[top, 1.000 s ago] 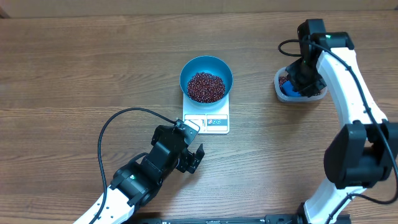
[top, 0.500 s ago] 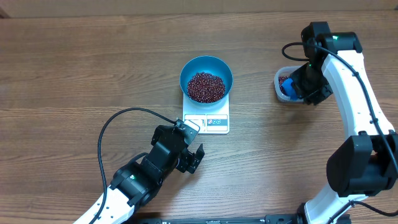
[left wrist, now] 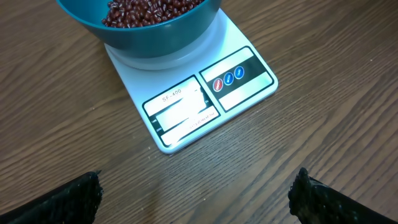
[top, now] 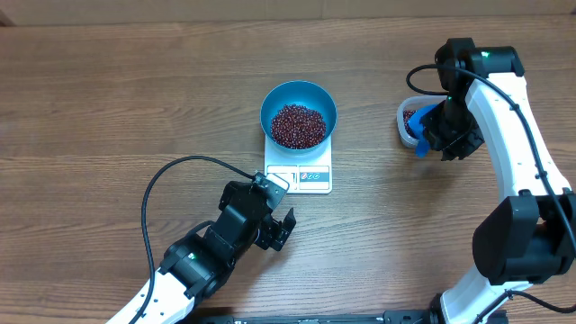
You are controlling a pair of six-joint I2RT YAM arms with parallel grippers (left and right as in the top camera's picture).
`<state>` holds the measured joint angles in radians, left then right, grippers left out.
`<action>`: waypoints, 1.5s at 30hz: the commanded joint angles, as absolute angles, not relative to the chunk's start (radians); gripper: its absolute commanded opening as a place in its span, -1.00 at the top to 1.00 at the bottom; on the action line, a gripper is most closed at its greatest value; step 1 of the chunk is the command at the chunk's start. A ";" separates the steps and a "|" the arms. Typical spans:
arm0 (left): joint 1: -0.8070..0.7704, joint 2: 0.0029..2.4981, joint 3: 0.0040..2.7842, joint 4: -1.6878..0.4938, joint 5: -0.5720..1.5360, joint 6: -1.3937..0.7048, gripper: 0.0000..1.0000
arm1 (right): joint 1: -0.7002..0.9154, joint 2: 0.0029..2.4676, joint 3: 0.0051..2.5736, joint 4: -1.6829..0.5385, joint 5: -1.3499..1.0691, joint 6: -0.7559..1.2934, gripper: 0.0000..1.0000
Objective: Scoop item into bowl and weigh 150g on scale
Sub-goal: 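Release the scoop handle in the tub and open the right gripper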
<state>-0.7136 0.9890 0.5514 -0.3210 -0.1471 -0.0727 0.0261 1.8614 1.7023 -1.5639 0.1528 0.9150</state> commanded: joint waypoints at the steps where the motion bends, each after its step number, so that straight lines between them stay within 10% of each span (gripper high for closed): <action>1: -0.720 0.993 0.550 -0.318 -0.157 -0.083 -0.99 | 0.027 1.830 1.702 -1.546 0.135 0.905 0.40; 13: -0.720 0.993 0.550 -0.318 -0.157 -0.083 -0.99 | 0.026 1.830 1.751 -1.487 0.111 0.587 0.27; 16: -0.720 0.993 0.550 -0.318 -0.157 -0.083 -0.99 | 0.026 1.830 1.818 -1.502 0.111 0.465 -0.28; 17: -0.720 0.993 0.550 -0.318 -0.157 -0.083 -0.99 | 0.026 1.830 1.840 -1.511 0.111 0.436 -1.00; 45: -0.720 0.993 0.550 -0.318 -0.157 -0.083 -0.99 | 0.026 1.830 2.080 -1.565 0.358 0.336 -0.99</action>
<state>-0.7136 0.9890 0.5510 -0.3214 -0.1471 -0.0727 0.0265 1.8549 2.0499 -1.5932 0.3454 0.3393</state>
